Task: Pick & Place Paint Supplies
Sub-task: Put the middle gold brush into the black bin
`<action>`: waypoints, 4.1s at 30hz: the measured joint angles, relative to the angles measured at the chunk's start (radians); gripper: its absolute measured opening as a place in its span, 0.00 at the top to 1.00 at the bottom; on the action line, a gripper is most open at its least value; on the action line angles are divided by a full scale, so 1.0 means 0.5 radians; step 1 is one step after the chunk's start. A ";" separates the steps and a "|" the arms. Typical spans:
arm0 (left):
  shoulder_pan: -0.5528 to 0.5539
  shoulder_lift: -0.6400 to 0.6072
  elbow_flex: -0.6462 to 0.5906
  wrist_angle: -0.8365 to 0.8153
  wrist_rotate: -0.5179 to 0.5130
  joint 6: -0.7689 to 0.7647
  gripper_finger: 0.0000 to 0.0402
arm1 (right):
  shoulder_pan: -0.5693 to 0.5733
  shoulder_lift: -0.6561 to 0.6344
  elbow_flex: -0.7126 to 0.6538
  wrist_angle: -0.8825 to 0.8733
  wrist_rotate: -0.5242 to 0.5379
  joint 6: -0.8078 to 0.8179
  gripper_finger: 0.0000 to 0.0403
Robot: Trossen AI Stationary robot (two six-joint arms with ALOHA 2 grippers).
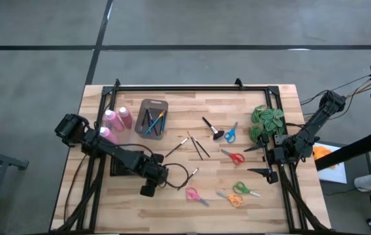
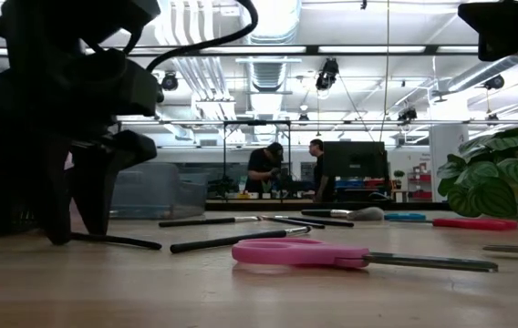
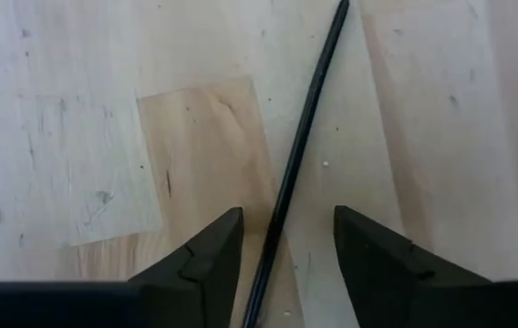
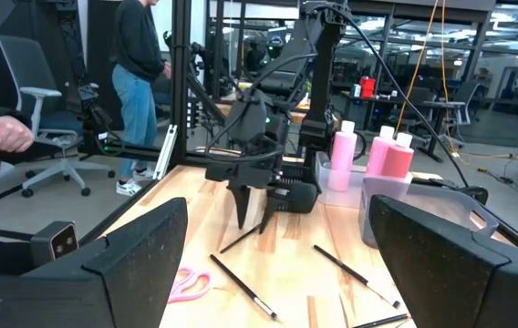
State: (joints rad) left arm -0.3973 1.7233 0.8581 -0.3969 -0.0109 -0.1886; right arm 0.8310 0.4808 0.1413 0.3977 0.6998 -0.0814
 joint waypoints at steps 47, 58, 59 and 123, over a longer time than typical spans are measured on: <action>0.033 0.023 -0.011 0.290 -0.428 -0.711 0.99 | 0.000 0.000 0.000 0.000 0.000 0.000 0.15; 0.032 0.018 -0.006 0.282 -0.419 -0.982 0.99 | 0.000 0.000 0.001 0.000 0.000 0.004 0.15; 0.032 0.018 -0.001 0.262 -0.414 -1.015 0.99 | -0.001 0.000 0.000 0.000 0.000 0.002 0.15; 1.030 -0.037 1.149 -1.736 -1.255 -2.046 0.99 | -0.001 0.000 0.000 0.000 0.000 0.000 0.15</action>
State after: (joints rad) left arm 0.1175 1.7046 1.4328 -1.2648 -0.6385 -1.2117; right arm 0.8307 0.4808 0.1416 0.3978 0.6998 -0.0814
